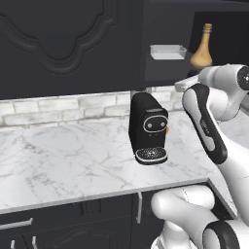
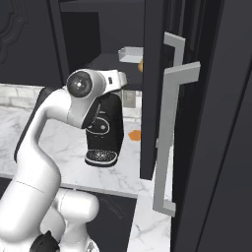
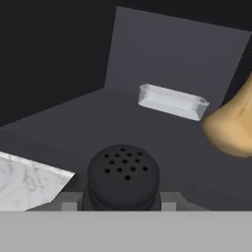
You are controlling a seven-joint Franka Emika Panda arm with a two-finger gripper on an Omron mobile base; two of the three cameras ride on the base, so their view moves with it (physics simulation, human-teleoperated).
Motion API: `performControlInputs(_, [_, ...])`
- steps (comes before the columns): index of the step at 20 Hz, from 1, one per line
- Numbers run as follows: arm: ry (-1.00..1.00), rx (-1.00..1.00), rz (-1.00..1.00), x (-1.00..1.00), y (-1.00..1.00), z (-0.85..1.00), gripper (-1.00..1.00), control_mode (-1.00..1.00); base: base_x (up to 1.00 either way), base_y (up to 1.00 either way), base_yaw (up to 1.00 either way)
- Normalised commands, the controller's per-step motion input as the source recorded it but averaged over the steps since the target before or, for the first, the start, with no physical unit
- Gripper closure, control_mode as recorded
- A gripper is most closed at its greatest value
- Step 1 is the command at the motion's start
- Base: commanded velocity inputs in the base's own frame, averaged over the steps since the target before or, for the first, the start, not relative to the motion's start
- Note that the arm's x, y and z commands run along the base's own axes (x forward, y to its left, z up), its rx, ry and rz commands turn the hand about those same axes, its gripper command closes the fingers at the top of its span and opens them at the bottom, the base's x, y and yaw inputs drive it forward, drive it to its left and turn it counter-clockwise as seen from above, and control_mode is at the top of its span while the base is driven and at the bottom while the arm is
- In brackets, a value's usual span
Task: Pick the oil and vinegar bottle and shaker from the counter and place them in the cabinet.
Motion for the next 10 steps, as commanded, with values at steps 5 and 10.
performControlInputs(5, [0.00, 0.02, 0.00, 0.11, -0.04, 0.42, 1.00, -1.00, 0.00, 0.00, 0.00])
performControlInputs(10, [0.00, 0.03, 0.00, 0.13, -0.01, 0.24, 1.00, -1.00, 0.00, 0.00, 0.00])
